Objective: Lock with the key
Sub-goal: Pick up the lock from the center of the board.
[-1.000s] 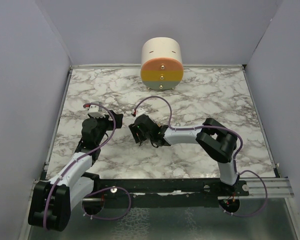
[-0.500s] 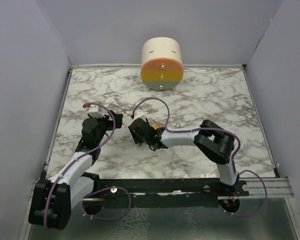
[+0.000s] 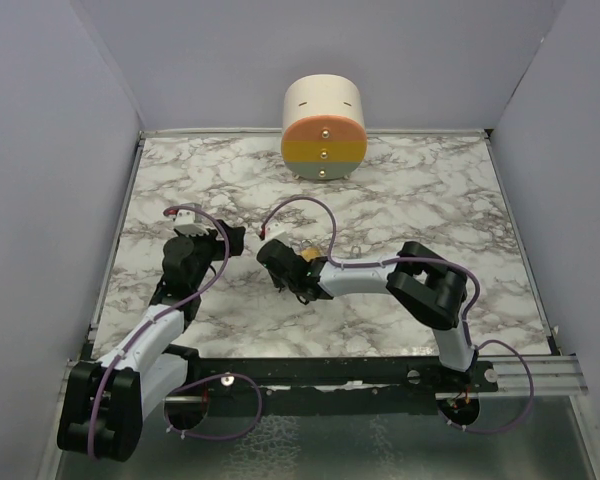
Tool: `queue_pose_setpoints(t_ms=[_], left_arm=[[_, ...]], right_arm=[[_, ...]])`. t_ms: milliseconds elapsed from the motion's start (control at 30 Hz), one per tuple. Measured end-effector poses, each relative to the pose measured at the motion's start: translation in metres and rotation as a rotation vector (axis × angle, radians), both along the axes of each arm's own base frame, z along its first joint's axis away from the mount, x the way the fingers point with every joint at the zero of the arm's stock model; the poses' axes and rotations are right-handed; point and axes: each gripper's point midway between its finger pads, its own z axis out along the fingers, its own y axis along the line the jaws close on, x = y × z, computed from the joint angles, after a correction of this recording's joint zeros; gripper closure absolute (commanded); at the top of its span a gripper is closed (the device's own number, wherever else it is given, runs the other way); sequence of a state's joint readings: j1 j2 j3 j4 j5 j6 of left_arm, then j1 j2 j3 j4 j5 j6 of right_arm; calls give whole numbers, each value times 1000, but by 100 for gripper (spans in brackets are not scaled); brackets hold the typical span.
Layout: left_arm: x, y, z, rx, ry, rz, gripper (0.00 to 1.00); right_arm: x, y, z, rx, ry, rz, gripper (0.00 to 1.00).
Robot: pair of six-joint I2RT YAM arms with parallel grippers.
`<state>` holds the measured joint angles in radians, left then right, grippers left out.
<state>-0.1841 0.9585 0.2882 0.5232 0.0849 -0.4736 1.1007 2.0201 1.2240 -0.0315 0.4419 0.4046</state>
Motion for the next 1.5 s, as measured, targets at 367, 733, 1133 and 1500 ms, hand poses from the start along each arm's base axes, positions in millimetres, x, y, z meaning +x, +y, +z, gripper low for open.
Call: queue_pose_setpoints(t_ms=[367,733,1133,1500], left_arm=[[-4,1,16,-12,-54,3,20],[-4,2,30,2,-72,2,20],[-6,-31,104,-18,-215,-200,40],[-33,-82,180,-81,-343,-498,41]], right_arm=[[1,-10,8,-75,-70,89,99],[-13,-37,119,167,-304,163,99],[-27,-129,227,590,-629,208,99],[-52,-154,258,761,-735,433,99]])
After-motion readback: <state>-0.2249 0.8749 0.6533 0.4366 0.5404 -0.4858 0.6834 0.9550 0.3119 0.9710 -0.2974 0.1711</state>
